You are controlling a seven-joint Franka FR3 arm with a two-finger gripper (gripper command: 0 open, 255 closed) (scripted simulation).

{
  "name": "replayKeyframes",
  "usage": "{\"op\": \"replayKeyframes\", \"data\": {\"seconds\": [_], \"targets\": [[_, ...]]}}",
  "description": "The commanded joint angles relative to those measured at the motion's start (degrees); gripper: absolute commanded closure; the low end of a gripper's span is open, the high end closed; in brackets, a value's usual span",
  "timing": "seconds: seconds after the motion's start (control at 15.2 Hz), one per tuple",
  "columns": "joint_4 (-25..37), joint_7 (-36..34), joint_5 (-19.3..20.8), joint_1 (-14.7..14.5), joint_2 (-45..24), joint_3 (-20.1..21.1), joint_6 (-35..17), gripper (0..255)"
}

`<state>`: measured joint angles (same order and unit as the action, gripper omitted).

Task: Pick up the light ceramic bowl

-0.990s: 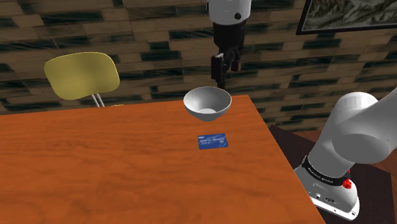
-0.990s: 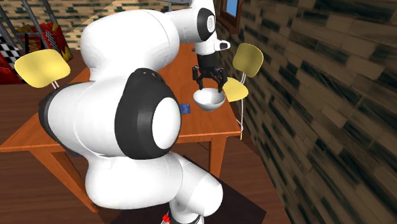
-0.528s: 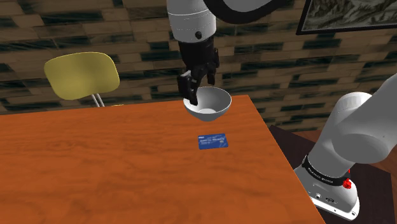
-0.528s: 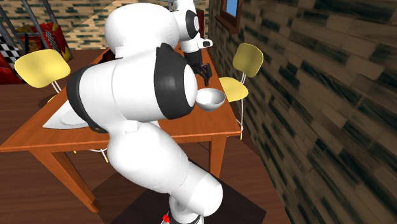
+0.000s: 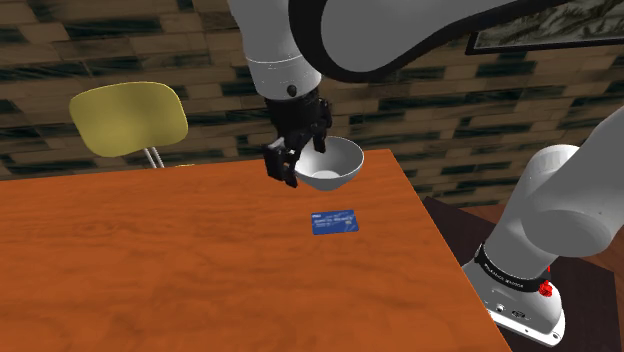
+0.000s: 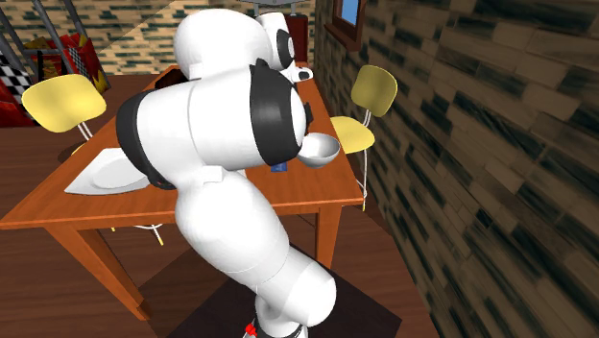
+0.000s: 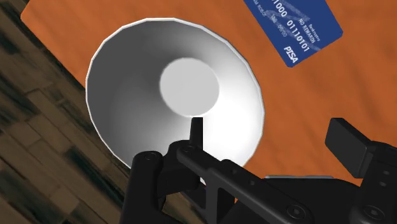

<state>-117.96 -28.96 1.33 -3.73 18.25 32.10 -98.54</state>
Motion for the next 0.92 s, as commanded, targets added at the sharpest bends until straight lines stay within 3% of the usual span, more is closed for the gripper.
{"op": "replayKeyframes", "data": {"seconds": [0.0,0.13,0.2,0.86], "targets": [[-1.8,-0.2,0.0,-0.1,0.0,0.1,-1.8,0],[-1.8,-0.2,0.0,-0.1,0.0,0.1,-1.8,0],[-1.8,-0.2,0.0,-0.1,0.0,0.1,-1.9,255],[-1.1,-0.1,0.0,0.0,0.0,0.1,-1.1,255]]}}
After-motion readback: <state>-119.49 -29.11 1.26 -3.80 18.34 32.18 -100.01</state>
